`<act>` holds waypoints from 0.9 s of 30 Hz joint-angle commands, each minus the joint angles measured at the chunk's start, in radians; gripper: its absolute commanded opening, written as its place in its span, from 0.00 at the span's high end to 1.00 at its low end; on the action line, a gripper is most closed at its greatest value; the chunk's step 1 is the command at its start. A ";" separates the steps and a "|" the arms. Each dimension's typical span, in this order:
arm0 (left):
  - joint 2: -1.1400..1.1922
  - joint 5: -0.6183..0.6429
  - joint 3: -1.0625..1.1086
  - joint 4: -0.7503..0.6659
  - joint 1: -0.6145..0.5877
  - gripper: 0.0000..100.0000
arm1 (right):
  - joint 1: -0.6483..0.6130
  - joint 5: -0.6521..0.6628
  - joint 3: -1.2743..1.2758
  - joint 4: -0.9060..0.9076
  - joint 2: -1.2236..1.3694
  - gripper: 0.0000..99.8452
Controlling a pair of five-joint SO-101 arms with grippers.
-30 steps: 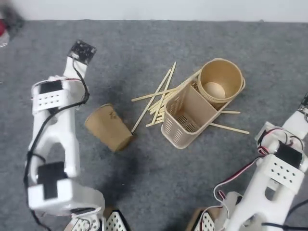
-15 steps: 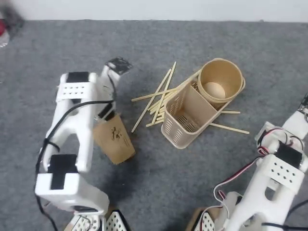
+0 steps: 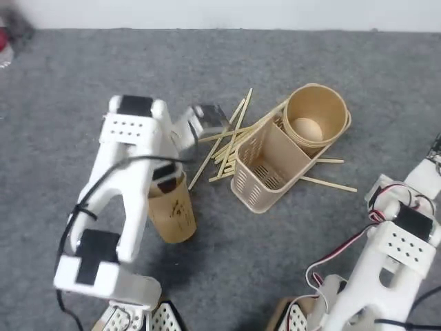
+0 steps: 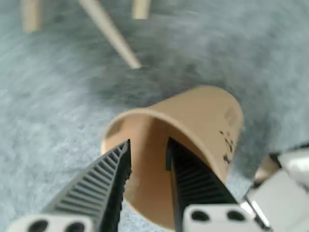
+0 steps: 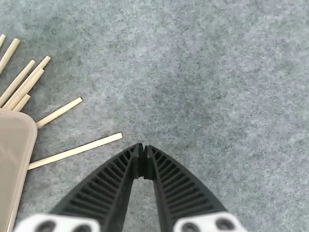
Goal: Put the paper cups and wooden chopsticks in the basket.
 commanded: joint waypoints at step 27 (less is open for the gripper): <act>-0.500 0.009 0.395 -0.181 -0.031 0.79 | -0.016 0.017 -0.005 -0.012 -0.018 0.99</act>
